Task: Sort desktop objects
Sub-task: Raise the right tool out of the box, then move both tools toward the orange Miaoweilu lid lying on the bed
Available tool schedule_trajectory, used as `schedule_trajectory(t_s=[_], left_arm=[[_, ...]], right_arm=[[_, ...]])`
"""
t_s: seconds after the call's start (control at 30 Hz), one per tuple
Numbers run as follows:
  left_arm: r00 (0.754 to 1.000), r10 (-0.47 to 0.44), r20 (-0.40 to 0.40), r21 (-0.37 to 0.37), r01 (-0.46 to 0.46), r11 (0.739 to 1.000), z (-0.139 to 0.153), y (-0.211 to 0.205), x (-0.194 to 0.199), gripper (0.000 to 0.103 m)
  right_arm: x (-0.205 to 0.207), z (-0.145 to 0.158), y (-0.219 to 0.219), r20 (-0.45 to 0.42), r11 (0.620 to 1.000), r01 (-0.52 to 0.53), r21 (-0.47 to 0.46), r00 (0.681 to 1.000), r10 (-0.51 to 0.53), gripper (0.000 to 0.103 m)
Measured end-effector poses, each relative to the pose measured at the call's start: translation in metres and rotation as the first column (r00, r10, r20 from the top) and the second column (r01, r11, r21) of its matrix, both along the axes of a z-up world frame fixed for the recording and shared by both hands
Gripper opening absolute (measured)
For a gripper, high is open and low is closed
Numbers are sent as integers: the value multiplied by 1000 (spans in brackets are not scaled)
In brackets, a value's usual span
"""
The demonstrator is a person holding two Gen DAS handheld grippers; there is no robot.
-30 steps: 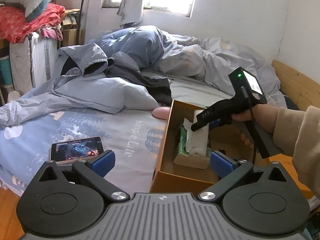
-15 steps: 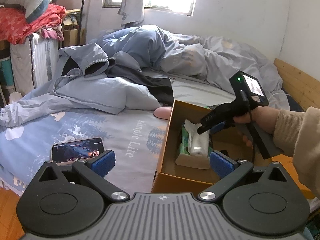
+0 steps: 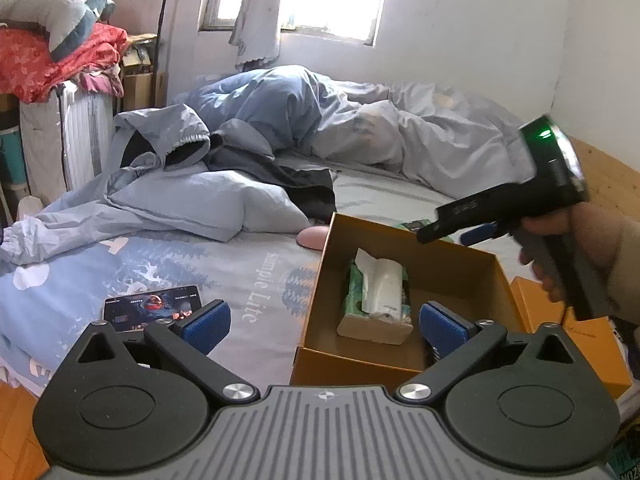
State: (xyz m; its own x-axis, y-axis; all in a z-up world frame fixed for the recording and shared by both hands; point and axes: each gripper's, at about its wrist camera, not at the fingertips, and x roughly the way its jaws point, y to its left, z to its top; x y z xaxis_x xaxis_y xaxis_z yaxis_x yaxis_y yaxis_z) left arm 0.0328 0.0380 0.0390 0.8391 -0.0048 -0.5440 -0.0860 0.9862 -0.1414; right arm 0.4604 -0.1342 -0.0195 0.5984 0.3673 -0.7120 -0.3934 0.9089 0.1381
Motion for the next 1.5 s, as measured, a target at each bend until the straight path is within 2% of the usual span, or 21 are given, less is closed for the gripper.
schedule_trajectory(t_s=[0.07,0.17,0.4,0.67,0.77,0.8,1.07,1.1,1.2,1.4,1.5], left_arm=[[1000,-2,2,7,2,1000,-1,-2,-3,103],[1000,-7,4,16,7,1000,-3,-7,-6,103],[1000,-25,14,44,24,999,-4,-22,-17,103],[999,-31,38,61,29,998,-8,-29,-26,103],[998,-39,47,71,36,997,-12,-32,-28,103],[998,-43,51,75,39,996,-14,-32,-29,103],[994,-68,90,74,61,995,-21,-40,-40,103],[993,-70,90,68,64,996,-23,-40,-40,103],[993,-80,84,52,76,996,-27,-41,-39,103],[993,-81,86,26,79,997,-26,-41,-41,103],[993,-81,88,13,80,997,-25,-42,-41,103]], right_arm=[[-46,19,4,41,1000,1,-4,999,-1,97],[-122,48,20,96,1000,3,2,995,-3,100],[-245,96,-16,202,999,17,48,979,-26,103],[-388,122,-55,302,996,59,66,950,-77,103],[-442,128,-68,355,994,81,69,929,-100,103],[-444,130,-74,373,993,88,73,921,-109,103],[-534,120,-108,487,978,171,122,848,-209,103],[-520,113,-110,499,976,177,131,839,-219,103],[-553,97,-117,534,971,190,144,812,-238,103],[-571,54,-125,575,965,223,137,776,-261,103],[-569,33,-131,572,966,209,153,778,-259,103]])
